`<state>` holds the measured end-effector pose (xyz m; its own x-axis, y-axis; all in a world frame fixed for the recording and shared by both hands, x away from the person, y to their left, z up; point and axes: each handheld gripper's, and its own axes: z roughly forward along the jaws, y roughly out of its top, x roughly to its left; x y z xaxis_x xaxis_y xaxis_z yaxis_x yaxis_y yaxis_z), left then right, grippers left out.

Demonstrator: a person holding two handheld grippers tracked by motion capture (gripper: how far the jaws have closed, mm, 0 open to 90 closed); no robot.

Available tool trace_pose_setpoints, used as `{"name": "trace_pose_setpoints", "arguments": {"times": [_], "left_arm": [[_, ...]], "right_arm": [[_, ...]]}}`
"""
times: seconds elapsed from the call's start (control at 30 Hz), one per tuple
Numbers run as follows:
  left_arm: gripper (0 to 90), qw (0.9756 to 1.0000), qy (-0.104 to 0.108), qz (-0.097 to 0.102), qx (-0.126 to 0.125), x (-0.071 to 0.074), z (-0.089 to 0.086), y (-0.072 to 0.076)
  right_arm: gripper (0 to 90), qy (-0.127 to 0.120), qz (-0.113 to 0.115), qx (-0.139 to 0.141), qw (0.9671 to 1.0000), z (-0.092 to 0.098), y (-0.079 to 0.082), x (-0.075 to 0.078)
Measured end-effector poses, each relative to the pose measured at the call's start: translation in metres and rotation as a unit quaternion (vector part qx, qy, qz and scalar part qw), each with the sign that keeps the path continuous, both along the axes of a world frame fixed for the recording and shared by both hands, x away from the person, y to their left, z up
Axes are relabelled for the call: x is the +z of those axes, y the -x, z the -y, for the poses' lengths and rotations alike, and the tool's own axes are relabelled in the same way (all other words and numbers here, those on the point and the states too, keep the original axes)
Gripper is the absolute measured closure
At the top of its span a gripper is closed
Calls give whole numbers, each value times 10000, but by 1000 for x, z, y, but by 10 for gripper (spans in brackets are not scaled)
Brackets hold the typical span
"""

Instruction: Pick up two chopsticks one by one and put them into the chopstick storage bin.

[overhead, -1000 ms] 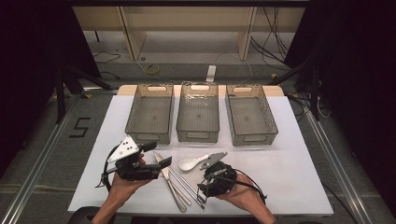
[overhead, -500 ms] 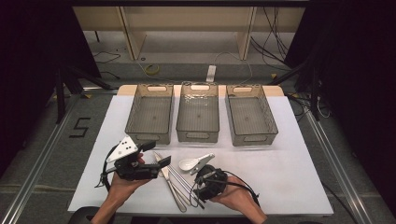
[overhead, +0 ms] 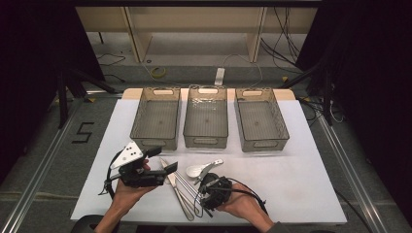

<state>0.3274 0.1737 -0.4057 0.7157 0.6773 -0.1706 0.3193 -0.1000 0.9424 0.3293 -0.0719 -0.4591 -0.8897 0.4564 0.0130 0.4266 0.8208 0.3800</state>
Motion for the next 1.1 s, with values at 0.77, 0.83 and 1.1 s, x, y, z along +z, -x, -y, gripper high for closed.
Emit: {"name": "trace_pose_setpoints", "arguments": {"times": [0.77,0.83,1.1], "left_arm": [[167,10000,37,8,64,1,-3,0],[167,10000,38,7,68,1,-3,0],[167,10000,51,2,74,1,-3,0]], "right_arm": [[799,376,-250,-27,9990,-1,-13,-2],[806,394,-282,-35,9988,-1,-14,-1],[839,458,-313,-40,9985,-3,-16,-1]]}}
